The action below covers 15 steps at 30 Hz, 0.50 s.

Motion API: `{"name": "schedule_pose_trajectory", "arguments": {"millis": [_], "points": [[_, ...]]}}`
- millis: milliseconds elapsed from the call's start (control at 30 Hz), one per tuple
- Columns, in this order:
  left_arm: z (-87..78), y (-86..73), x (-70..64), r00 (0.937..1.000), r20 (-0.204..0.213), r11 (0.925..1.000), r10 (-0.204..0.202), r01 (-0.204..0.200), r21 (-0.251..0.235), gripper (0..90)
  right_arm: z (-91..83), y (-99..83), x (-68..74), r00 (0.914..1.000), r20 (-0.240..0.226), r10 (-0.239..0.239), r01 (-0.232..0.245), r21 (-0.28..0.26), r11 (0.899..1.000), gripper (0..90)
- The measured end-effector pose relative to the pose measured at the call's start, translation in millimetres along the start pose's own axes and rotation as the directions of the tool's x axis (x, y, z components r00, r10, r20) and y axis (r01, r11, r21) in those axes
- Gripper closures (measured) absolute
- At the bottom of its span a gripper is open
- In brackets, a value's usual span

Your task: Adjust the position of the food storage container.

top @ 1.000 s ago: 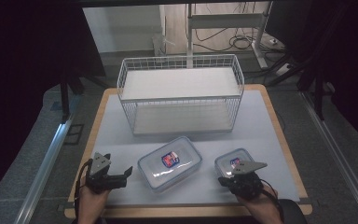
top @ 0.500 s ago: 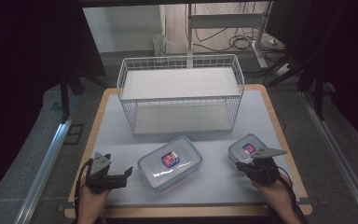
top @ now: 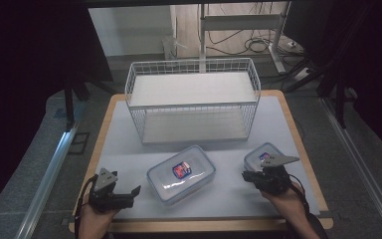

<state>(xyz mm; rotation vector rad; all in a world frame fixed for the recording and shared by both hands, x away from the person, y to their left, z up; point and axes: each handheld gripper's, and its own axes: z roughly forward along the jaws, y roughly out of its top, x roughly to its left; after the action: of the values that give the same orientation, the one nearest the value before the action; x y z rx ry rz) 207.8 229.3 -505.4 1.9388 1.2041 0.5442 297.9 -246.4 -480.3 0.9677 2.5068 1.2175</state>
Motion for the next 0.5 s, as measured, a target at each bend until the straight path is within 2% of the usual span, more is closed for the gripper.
{"name": "schedule_pose_trajectory", "arguments": {"millis": [33, 67, 133, 167, 200, 233, 267, 300, 333, 367, 400, 467, 500], "points": [[-1.4, -1.7, -3.8, 0.9999, 0.007, 1.0000, 0.008, -0.008, 0.002, 16.5, 4.7, 4.8, 4.1, 0.9998, -0.017, -0.008, 0.008, 0.001, 1.000, 84.8], [-2.1, -2.6, -6.6, 0.9998, 0.011, 0.9999, 0.015, -0.015, 0.006, 16.5, 4.7, 4.8, 4.1, 0.9998, -0.017, -0.008, 0.008, 0.001, 1.000, 85.5], [-2.1, -3.6, -13.1, 0.9996, 0.016, 0.9995, 0.024, -0.024, 0.021, 27.0, 9.2, 9.1, 8.2, 0.9995, -0.026, -0.020, 0.020, 0.004, 1.000, 86.7], [0.1, -2.5, -17.2, 0.9995, 0.026, 0.9993, 0.017, -0.018, 0.032, 38.0, 16.2, 14.5, 12.6, 0.9983, -0.030, -0.049, 0.049, 0.001, 0.999, 88.2], [0.1, -2.5, -17.2, 0.9995, 0.026, 0.9993, 0.017, -0.018, 0.032, 43.3, 20.0, 17.3, 14.3, 0.9977, -0.031, -0.061, 0.061, 0.003, 0.998, 88.6], [2.7, -1.3, -19.5, 0.9986, 0.052, 0.9994, 0.001, -0.003, 0.035, 50.3, 24.3, 20.0, 15.6, 0.9971, -0.033, -0.069, 0.069, 0.004, 0.998, 88.7], [2.7, -1.3, -19.5, 0.9986, 0.052, 0.9994, 0.001, -0.003, 0.035, 55.3, 24.3, 20.0, 15.6, 0.9971, -0.033, -0.069, 0.069, 0.004, 0.998, 88.7], [4.7, -1.1, -20.6, 0.9968, 0.079, 0.9993, -0.010, 0.007, 0.037, 61.3, 34.5, 25.4, 15.8, 0.9964, -0.036, -0.077, 0.077, 0.011, 0.997, 89.3], [6.3, -1.0, -21.6, 0.9958, 0.091, 0.9991, -0.014, 0.011, 0.042, 61.3, 34.5, 25.4, 15.8, 0.9964, -0.036, -0.077, 0.077, 0.011, 0.997, 89.3], [9.6, -0.4, -23.3, 0.9940, 0.108, 0.9985, -0.014, 0.008, 0.054, 65.4, 38.3, 26.9, 15.2, 0.9965, -0.038, -0.074, 0.075, 0.013, 0.997, 89.4], [15.4, 1.0, -26.7, 0.9915, 0.129, 0.9974, -0.013, 0.003, 0.072, 74.5, 47.9, 30.8, 13.2, 0.9974, -0.046, -0.056, 0.057, 0.021, 0.998, 89.5], [18.0, 1.8, -28.3, 0.9906, 0.136, 0.9970, -0.011, 0.000, 0.077, 80.0, 52.8, 32.6, 12.8, 0.9977, -0.048, -0.049, 0.050, 0.025, 0.998, 89.5], [23.2, 3.9, -31.2, 0.9892, 0.146, 0.9959, -0.006, -0.007, 0.091, 80.0, 56.1, 34.1, 13.0, 0.9979, -0.048, -0.044, 0.045, 0.029, 0.999, 89.6]]}}
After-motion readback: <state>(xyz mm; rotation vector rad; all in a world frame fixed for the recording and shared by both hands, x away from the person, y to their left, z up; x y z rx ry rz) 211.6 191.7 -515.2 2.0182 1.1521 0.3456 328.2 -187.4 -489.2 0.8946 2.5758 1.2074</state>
